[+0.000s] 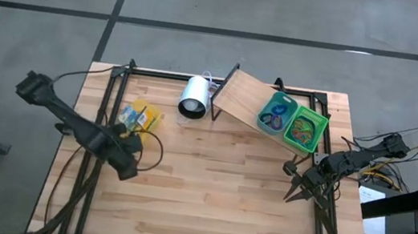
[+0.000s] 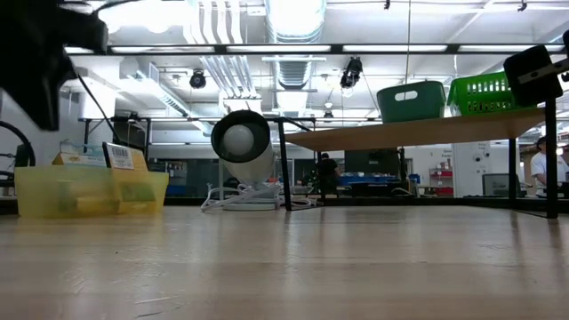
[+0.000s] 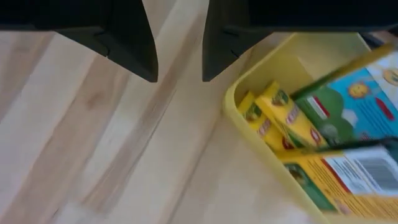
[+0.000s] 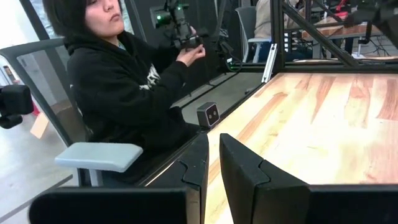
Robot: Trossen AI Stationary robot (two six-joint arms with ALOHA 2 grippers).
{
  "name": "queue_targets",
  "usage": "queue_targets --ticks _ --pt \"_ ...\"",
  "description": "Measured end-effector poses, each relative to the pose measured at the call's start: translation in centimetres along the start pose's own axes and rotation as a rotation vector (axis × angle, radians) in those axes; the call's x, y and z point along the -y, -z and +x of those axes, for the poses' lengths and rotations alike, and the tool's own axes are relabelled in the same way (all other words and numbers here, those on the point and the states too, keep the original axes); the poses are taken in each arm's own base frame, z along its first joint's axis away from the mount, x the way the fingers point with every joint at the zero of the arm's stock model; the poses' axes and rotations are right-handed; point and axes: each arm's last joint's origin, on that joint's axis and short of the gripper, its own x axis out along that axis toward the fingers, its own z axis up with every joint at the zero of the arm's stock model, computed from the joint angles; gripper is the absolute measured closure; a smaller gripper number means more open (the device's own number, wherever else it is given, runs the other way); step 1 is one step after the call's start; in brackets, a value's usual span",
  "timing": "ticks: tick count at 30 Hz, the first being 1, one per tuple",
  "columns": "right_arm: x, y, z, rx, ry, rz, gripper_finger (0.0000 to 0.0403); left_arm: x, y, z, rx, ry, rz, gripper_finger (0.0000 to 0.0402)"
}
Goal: Pick & Place Office Desk Supplies
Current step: Put the yellow bin on the shelf
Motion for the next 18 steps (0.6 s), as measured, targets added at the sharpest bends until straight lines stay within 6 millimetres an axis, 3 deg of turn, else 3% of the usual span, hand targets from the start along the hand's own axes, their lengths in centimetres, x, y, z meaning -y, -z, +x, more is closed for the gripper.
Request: queue_targets --ticks 7,18 --pt "0.0 0.0 0.0 0.0 0.0 0.0 0.0364 -0.2 0.8 2.1 -0.065 -0.066 0.061 0.0275" --pt "0.0 0.0 0.0 0.0 0.0 0.0 0.0364 -0.3 1.2 3.0 -0.054 -0.059 0.221 0.0275"
